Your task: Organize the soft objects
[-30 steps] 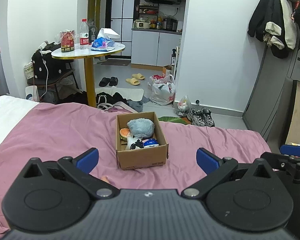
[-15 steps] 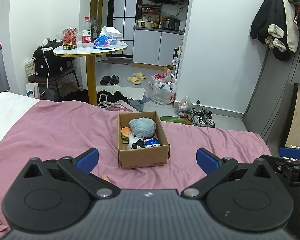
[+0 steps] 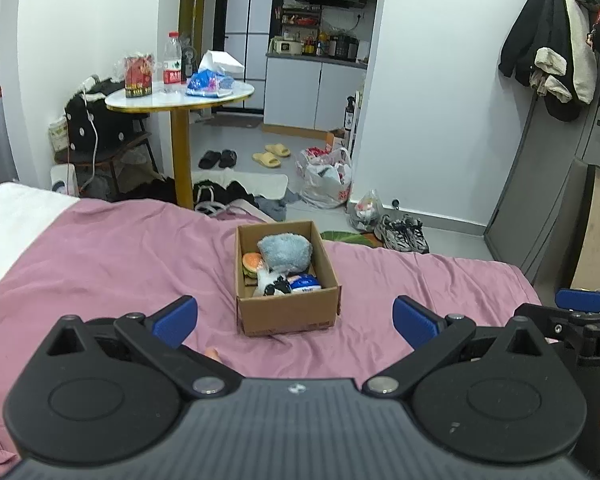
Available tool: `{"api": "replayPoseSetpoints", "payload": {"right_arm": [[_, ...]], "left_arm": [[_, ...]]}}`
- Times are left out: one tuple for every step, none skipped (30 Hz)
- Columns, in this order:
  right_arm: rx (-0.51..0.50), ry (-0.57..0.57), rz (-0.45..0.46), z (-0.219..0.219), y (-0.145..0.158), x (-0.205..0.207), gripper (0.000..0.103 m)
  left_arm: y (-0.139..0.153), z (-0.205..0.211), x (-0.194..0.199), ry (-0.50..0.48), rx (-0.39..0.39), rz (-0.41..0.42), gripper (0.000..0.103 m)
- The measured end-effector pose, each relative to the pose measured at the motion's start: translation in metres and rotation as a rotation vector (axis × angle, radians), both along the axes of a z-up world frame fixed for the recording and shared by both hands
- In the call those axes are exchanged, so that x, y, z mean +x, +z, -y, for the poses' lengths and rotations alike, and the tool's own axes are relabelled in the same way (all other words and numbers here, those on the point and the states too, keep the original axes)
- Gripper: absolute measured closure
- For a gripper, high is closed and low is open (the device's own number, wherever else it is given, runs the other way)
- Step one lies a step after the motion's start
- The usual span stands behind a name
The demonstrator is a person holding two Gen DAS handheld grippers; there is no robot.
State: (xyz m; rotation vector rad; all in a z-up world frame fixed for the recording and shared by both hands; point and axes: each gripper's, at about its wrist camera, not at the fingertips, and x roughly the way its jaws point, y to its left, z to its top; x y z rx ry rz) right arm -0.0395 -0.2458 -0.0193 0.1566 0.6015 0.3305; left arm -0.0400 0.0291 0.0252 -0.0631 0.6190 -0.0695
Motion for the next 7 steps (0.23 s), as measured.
{"api": "replayPoseSetpoints", "payload": {"right_arm": [[0.001,0.001,-0.009,-0.0024,-0.0019,0.0026,0.0],[0.0,-0.002,-0.017,-0.0036,-0.0026,0.0041,0.0],[-0.003,-0.006,-0.022,-0.0052,-0.0025,0.0046,0.0],[-0.005,-0.009,-0.02,-0.0069,-0.0012,0.0044,0.0],[-0.006,-0.012,-0.016,-0.0078,0.0001,0.0032,0.0],[-0.006,-0.014,-0.016,-0.0089,0.0019,0.004,0.0],[-0.008,-0.014,-0.016,-0.0095,0.0028,0.0032,0.0]], "left_arm": [[-0.0001,0.0002,-0.0008,0.0,0.002,0.005,0.0],[0.0001,-0.0003,-0.0015,-0.006,-0.001,0.008,0.0],[0.0,-0.0013,-0.0021,-0.01,-0.009,0.01,0.0],[-0.0003,-0.0023,-0.0018,-0.012,-0.014,0.01,0.0],[-0.001,-0.0032,-0.0015,-0.012,-0.014,0.009,0.0],[-0.0017,-0.0043,-0.0006,-0.01,-0.013,0.008,0.0],[-0.0029,-0.0055,0.0005,-0.006,-0.014,0.007,0.0]]}}
